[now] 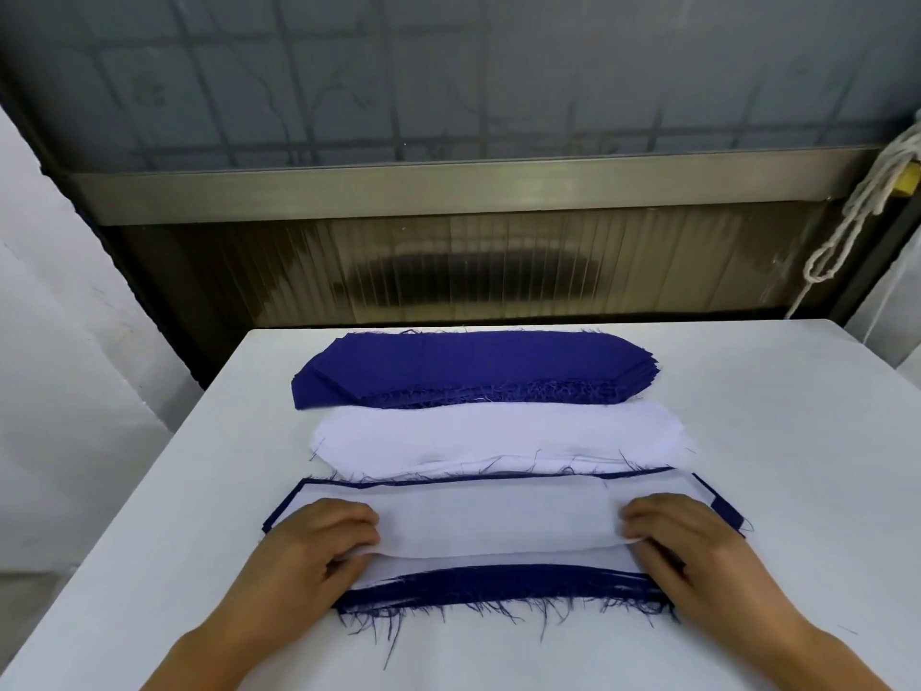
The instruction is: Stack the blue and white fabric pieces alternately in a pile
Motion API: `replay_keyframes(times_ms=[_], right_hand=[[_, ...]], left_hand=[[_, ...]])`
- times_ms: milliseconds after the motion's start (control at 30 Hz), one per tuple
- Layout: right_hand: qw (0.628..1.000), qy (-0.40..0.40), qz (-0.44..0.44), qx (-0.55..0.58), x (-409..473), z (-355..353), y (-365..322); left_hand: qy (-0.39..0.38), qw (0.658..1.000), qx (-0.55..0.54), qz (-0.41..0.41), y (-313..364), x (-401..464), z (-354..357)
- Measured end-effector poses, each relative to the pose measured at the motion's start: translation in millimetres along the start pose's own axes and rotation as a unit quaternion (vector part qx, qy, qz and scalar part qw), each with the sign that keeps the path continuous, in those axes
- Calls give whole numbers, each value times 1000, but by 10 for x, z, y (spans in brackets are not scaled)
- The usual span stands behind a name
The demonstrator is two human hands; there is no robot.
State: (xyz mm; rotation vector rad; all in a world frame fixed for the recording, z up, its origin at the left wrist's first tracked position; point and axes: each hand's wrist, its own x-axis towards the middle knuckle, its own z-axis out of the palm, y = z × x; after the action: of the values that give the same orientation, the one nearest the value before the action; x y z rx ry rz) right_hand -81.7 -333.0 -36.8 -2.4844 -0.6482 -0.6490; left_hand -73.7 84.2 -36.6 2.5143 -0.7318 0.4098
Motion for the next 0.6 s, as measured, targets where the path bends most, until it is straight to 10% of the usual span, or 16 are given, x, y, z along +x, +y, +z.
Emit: replay_keyframes(times_ms=[600], right_hand=[[998, -9, -55, -14, -75, -17, 19]], left_hand=[[17, 999, -24, 15, 34, 16, -12]])
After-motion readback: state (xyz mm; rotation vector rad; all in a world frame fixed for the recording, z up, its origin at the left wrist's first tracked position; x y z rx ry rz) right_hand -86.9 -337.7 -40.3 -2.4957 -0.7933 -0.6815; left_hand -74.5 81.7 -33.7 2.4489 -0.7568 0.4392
